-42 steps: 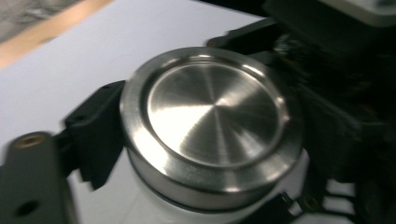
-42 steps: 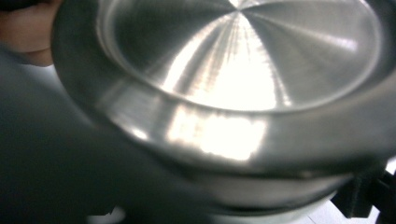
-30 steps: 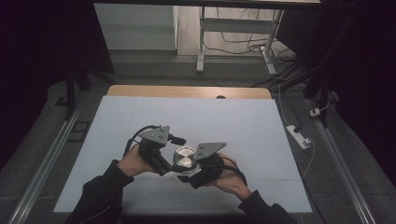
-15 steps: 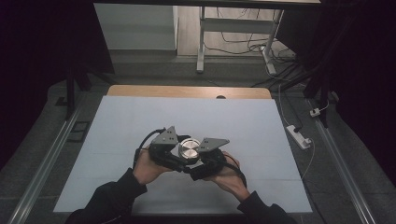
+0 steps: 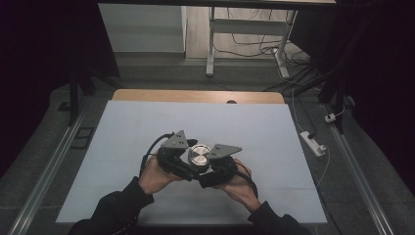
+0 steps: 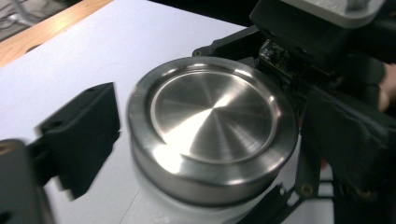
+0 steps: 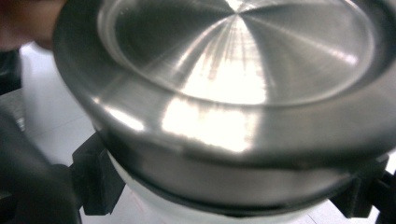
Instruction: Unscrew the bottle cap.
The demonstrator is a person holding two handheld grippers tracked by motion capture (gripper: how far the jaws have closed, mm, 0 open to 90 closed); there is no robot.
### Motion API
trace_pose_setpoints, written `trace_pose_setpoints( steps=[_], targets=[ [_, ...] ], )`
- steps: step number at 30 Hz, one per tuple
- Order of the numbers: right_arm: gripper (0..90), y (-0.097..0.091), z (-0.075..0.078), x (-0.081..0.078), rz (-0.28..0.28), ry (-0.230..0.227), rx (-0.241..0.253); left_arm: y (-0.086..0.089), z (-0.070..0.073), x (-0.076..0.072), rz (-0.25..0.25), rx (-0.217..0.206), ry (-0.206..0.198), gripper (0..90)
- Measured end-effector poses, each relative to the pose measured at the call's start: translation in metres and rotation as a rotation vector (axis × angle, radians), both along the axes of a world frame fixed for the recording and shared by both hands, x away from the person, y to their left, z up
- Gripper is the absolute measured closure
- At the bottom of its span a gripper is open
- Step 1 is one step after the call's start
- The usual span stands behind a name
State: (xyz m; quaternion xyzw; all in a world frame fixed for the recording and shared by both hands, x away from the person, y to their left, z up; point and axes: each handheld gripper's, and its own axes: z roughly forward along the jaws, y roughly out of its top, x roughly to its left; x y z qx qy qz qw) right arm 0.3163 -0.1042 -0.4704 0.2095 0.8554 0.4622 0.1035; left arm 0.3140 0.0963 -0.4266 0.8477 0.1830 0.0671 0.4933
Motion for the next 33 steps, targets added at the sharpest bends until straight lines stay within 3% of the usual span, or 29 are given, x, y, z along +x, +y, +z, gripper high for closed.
trace_pose_setpoints(
  steps=[1,2,3,4,6,7,8,12,13,14,17,18,23,26,29,33],
  targets=[
    [14.9,-0.001,0.002,-0.001,0.038,0.001,0.002,0.01,0.003,0.002,-0.059,0.013,-0.016,0.2],
    [14.9,-0.001,0.002,-0.001,0.058,0.003,-0.001,0.01,0.003,0.002,-0.059,0.013,-0.016,0.7],
    [14.9,0.0,0.002,-0.002,0.084,0.008,-0.004,0.019,0.004,0.004,-0.171,0.013,-0.024,0.3],
    [14.9,0.001,0.002,-0.003,0.11,0.011,-0.007,0.019,0.004,0.004,-0.171,0.013,-0.024,2.1],
    [14.9,0.003,0.002,-0.006,0.164,0.025,-0.008,0.025,0.004,0.003,-0.254,0.026,-0.041,3.6],
    [14.9,0.003,0.002,-0.006,0.164,0.025,-0.008,0.025,0.003,0.002,-0.273,0.03,-0.052,3.6],
    [14.9,0.007,0.001,-0.009,0.221,0.028,-0.014,0.025,0.002,0.001,-0.324,0.029,-0.05,6.2],
    [14.9,0.012,0.001,-0.016,0.304,0.02,-0.026,0.02,-0.003,-0.002,-0.377,0.058,-0.062,11.9],
    [14.9,0.012,0.001,-0.016,0.304,0.02,-0.026,0.02,-0.003,-0.002,-0.377,0.058,-0.062,12.5],
    [15.0,0.012,0.002,-0.018,0.319,0.017,-0.029,0.02,-0.004,-0.003,-0.396,0.033,-0.071,16.7],
    [14.9,0.01,0.002,-0.015,0.284,0.014,-0.014,0.02,-0.003,-0.003,-0.349,0.021,-0.083,19.7],
    [14.9,0.009,0.003,-0.014,0.261,0.014,-0.014,0.016,-0.003,-0.003,-0.281,0.019,-0.092,19.8],
    [14.9,0.005,0.002,-0.006,0.123,0.003,-0.016,0.004,-0.001,-0.006,-0.094,0.009,-0.103,20.0],
    [14.9,0.005,0.0,-0.005,0.076,0.001,-0.022,0.002,0.001,-0.007,-0.06,0.006,-0.097,20.0],
    [14.9,0.005,0.0,-0.004,0.06,0.004,-0.021,0.004,0.003,-0.007,-0.037,-0.015,-0.074,20.0],
    [14.9,0.004,0.0,-0.004,0.055,0.004,-0.023,0.006,0.006,-0.008,-0.037,-0.02,-0.077,20.0]
  ],
)
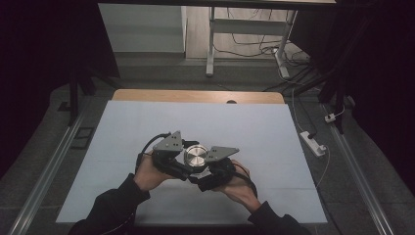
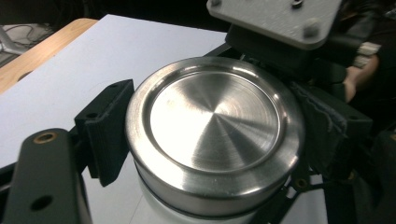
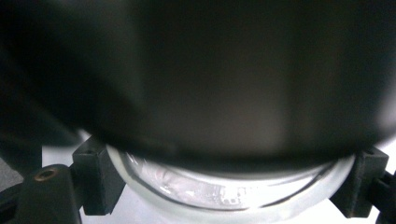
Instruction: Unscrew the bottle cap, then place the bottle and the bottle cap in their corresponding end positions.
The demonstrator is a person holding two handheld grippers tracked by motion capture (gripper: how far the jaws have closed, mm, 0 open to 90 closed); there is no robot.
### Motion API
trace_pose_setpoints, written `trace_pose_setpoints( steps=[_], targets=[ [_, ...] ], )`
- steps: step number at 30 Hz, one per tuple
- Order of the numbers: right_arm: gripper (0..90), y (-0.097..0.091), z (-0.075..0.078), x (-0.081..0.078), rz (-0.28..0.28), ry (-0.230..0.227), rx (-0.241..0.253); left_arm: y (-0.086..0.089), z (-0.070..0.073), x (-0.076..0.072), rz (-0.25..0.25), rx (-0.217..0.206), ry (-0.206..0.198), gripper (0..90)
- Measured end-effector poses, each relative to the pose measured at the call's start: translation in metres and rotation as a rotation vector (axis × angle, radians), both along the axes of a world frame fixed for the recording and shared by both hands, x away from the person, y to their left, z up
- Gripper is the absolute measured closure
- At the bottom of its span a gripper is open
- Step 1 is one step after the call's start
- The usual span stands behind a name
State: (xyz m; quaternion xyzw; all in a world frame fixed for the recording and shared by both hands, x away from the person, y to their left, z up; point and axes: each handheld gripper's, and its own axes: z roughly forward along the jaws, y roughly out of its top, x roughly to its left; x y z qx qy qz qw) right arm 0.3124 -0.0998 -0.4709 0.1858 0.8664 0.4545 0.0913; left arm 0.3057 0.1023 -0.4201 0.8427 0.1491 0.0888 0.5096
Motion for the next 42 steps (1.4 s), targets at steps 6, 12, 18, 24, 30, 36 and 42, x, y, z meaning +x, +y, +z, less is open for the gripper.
trace_pose_setpoints(
  steps=[6,12,18,24,30,36,42],
  targets=[
    [14.9,-0.004,0.001,0.002,-0.008,-0.007,0.002,0.007,0.008,-0.002,0.009,0.002,-0.011,19.9],
    [14.9,-0.007,0.002,0.002,-0.012,-0.006,0.008,0.02,0.013,-0.001,0.043,-0.007,-0.024,19.9],
    [14.9,-0.012,0.003,0.005,-0.026,-0.013,0.007,0.031,0.016,-0.001,0.062,-0.015,-0.03,19.9],
    [14.9,-0.017,0.005,0.007,-0.04,-0.022,0.013,0.036,0.01,-0.004,0.067,-0.027,-0.012,19.9],
    [14.9,-0.026,0.009,0.013,-0.065,-0.039,0.02,0.038,0.003,-0.006,0.058,-0.03,0.013,19.9],
    [14.9,-0.029,0.01,0.016,-0.074,-0.041,0.021,0.038,-0.002,-0.011,0.048,-0.025,0.021,19.9],
    [14.9,-0.028,0.011,0.022,-0.083,-0.047,0.013,0.038,-0.005,-0.016,0.035,-0.029,0.015,19.9]
  ],
)
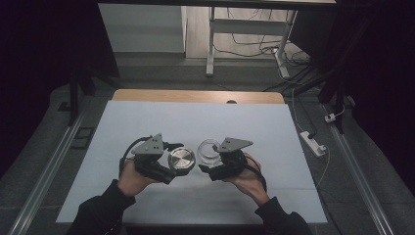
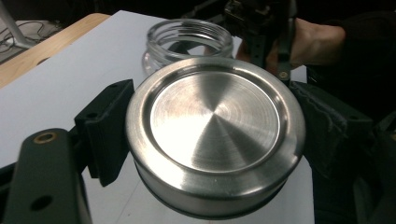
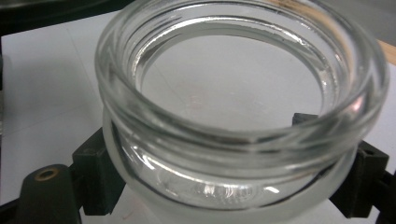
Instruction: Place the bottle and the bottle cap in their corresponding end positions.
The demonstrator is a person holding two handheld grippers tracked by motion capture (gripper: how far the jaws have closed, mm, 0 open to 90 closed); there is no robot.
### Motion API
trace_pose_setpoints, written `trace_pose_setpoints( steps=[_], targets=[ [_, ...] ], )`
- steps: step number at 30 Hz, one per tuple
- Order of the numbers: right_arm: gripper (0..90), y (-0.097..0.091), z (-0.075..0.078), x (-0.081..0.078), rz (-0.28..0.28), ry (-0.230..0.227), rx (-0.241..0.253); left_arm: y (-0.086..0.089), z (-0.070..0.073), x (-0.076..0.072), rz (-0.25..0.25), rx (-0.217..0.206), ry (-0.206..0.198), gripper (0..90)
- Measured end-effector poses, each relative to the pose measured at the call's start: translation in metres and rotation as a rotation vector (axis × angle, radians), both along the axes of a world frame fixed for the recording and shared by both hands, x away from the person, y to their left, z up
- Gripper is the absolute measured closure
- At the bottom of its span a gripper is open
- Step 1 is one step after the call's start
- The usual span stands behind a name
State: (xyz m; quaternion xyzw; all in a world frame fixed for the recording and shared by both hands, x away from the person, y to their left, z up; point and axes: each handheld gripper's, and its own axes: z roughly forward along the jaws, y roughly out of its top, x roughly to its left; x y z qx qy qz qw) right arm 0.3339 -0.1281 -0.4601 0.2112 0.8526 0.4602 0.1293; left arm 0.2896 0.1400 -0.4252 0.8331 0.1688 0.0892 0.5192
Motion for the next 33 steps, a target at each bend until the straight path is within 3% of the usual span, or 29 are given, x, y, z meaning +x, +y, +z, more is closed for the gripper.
trace_pose_setpoints(
  steps=[16,33],
  targets=[
    [14.9,0.007,0.007,0.024,-0.041,-0.002,0.01,-0.011,-0.015,-0.01,-0.046,0.009,0.003,19.9],
    [14.9,0.023,0.008,0.056,-0.077,-0.017,0.016,-0.031,-0.053,-0.007,-0.067,0.033,0.05,20.0]
  ],
)
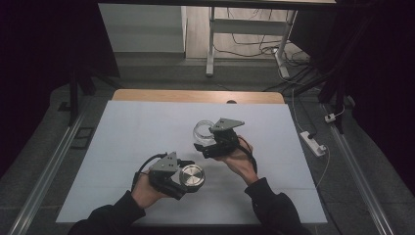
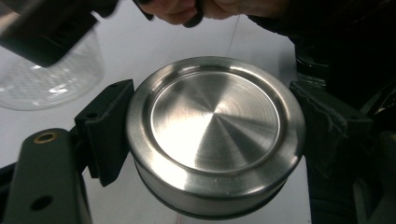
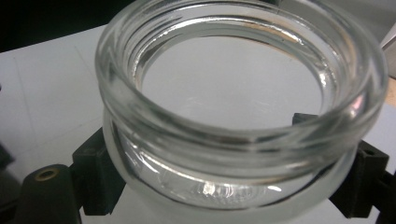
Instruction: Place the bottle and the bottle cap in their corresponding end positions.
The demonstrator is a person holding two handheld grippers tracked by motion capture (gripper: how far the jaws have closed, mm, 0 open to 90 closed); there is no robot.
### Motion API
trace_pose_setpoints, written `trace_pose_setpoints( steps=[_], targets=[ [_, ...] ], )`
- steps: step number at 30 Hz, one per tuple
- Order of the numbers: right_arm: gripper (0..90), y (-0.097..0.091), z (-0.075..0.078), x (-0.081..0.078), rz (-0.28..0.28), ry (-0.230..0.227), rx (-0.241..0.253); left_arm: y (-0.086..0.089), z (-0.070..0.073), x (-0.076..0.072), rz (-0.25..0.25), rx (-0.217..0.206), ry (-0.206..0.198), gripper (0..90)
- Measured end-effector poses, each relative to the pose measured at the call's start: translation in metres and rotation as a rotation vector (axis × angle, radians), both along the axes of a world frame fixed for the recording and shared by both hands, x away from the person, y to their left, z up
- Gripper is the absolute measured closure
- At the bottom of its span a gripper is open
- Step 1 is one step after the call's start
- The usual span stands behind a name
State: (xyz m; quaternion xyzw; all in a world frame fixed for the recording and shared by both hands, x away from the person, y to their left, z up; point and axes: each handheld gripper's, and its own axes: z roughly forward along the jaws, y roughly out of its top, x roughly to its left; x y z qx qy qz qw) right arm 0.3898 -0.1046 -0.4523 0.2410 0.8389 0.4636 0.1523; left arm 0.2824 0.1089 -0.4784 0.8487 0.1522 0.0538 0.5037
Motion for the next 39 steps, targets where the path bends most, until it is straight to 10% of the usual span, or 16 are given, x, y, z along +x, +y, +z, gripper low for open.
trace_pose_setpoints(
  steps=[7,39],
  targets=[
    [14.9,0.009,-0.003,0.014,-0.012,-0.001,-0.001,-0.005,-0.013,0.007,0.01,-0.001,0.018,20.0],
    [14.9,0.032,-0.049,0.062,-0.063,0.038,-0.064,-0.026,-0.056,0.04,0.106,0.23,0.057,19.9]
  ],
)
